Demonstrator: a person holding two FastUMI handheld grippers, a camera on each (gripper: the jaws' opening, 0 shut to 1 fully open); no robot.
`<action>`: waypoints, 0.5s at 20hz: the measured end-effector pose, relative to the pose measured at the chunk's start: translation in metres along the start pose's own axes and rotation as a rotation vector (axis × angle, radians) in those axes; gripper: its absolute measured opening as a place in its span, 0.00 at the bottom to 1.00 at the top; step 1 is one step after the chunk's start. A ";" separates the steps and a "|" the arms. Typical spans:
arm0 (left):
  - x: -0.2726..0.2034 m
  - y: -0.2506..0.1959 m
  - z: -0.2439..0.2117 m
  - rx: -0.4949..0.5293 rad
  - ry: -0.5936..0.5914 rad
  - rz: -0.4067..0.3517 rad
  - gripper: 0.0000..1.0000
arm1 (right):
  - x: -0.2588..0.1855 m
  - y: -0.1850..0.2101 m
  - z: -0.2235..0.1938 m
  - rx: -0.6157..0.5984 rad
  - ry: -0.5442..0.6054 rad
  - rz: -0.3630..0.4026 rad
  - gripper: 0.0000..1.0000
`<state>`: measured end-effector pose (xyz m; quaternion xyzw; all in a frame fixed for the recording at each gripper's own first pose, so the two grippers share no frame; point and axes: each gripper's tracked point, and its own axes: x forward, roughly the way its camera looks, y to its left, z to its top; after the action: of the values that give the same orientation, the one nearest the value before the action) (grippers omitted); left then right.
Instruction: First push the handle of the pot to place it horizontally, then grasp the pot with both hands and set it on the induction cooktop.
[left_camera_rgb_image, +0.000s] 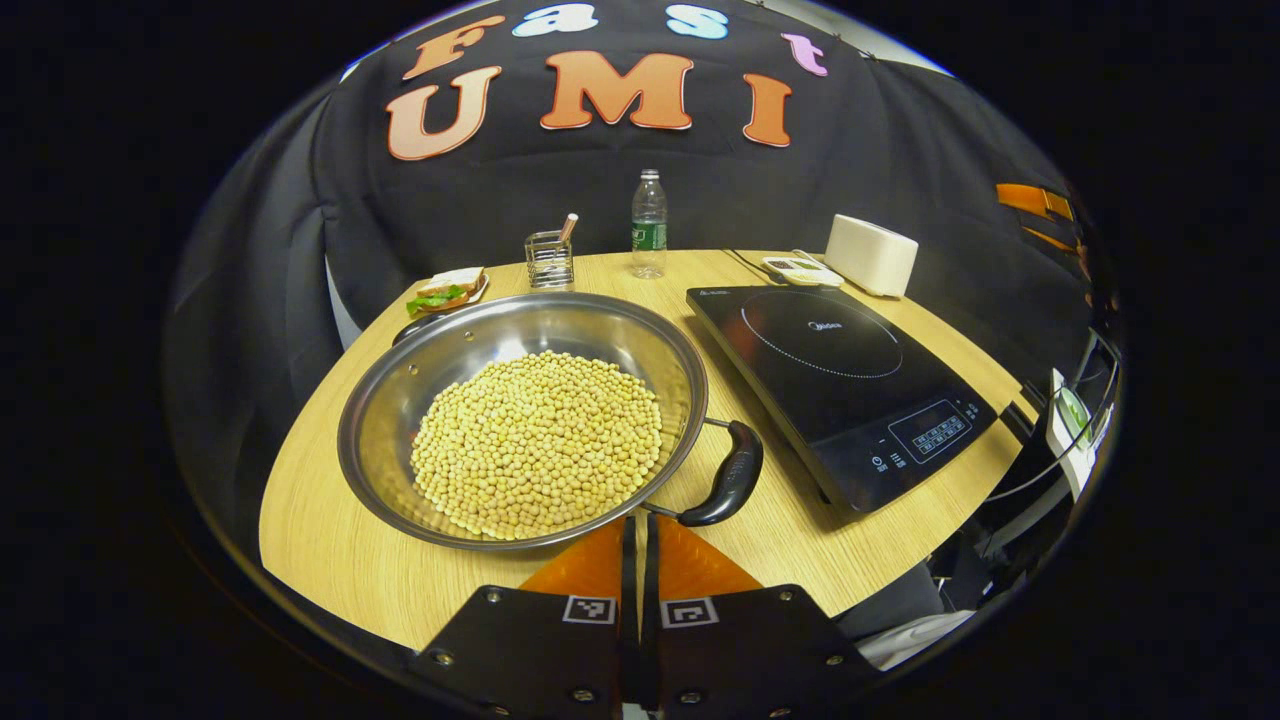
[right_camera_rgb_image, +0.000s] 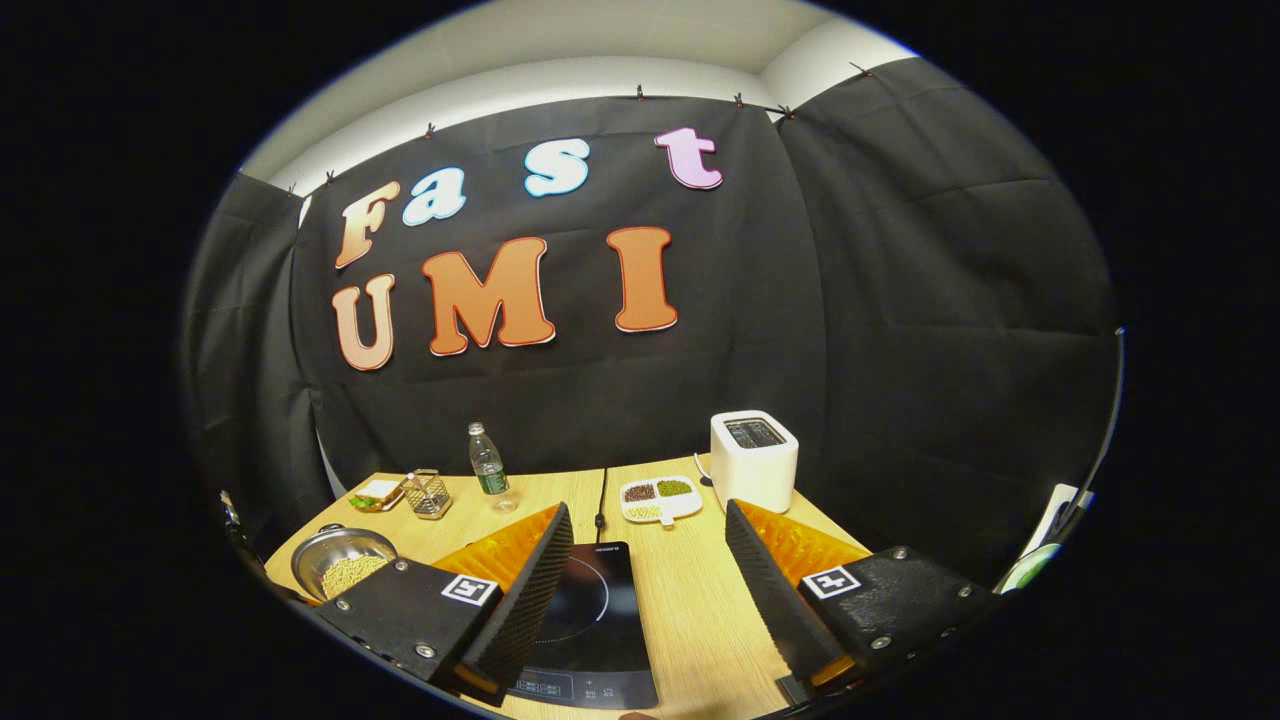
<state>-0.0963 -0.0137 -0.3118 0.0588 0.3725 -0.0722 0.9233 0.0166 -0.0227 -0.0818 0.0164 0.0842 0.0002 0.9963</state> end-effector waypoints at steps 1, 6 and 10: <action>0.001 -0.002 0.002 0.007 -0.003 -0.002 0.02 | -0.001 0.001 0.000 0.001 0.000 0.002 0.95; 0.009 -0.009 0.006 0.009 -0.010 -0.014 0.01 | 0.000 0.002 -0.001 -0.011 0.001 0.006 0.95; 0.018 -0.012 0.011 -0.008 -0.012 -0.032 0.02 | -0.001 0.000 -0.001 -0.008 -0.001 0.004 0.95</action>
<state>-0.0785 -0.0285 -0.3173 0.0487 0.3681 -0.0858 0.9246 0.0151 -0.0223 -0.0830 0.0124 0.0837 0.0025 0.9964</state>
